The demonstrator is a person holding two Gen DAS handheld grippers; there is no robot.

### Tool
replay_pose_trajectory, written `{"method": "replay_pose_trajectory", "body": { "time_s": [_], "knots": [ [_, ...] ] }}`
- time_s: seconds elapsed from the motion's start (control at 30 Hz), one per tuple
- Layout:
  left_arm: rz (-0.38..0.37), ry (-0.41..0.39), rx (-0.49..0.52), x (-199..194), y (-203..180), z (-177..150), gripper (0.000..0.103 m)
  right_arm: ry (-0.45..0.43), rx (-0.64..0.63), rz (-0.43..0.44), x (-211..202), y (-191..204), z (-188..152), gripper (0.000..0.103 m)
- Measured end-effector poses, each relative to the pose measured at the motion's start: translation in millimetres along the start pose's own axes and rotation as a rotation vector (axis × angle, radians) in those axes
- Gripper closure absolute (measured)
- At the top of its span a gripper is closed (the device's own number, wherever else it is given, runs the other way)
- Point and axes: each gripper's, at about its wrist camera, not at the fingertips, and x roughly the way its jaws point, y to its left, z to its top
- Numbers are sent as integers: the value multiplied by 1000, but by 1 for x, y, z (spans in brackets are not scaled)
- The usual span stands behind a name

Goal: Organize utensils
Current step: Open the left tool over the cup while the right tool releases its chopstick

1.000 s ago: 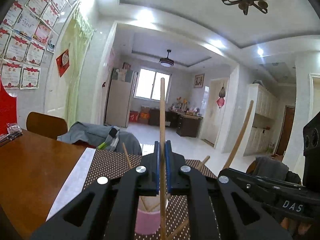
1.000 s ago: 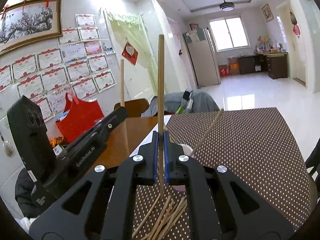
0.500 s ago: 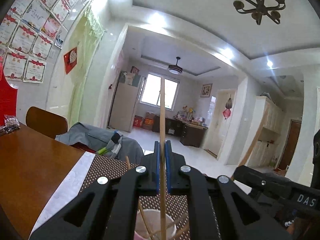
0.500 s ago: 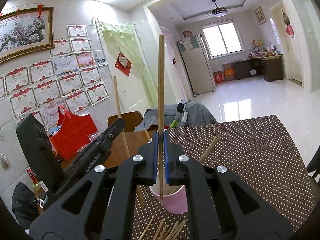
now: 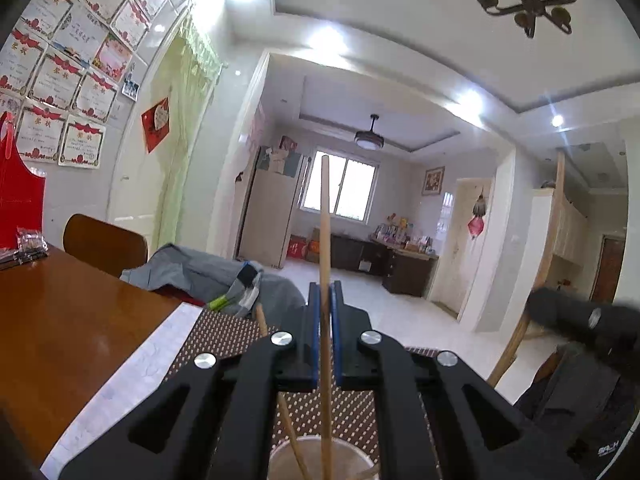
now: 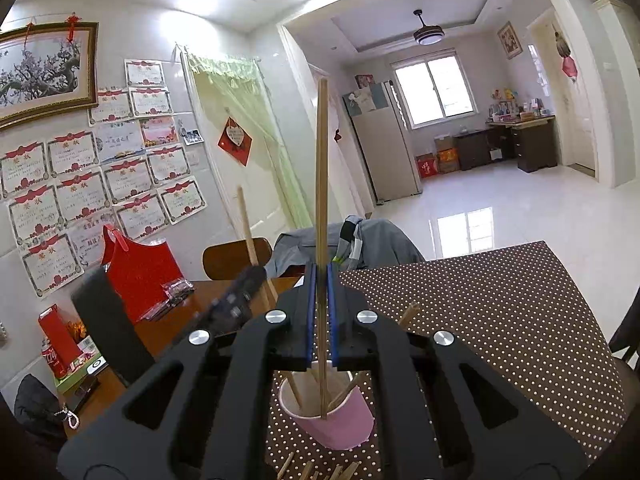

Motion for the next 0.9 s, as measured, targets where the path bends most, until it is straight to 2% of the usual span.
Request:
{"method": "replay_pose_trajectory", "body": {
  "time_s": [0.13,0.23,0.4,0.63,0.9],
  "knots": [
    [-5,41,-7,0,3,-4,96,-6,0,7,1,2,2,97],
    [4,55,-3,-4,5,-2,75,3,-11,5,4,5,0,97],
    [7,63,11,-14,4,2,73,35,-17,-2,12,9,-10,97],
    [39,71,49,-33,4,9,57,70,-34,-12,17,16,-19,97],
    [95,75,105,-51,6,14,50,121,-43,-45,26,19,-36,97]
  ]
}}
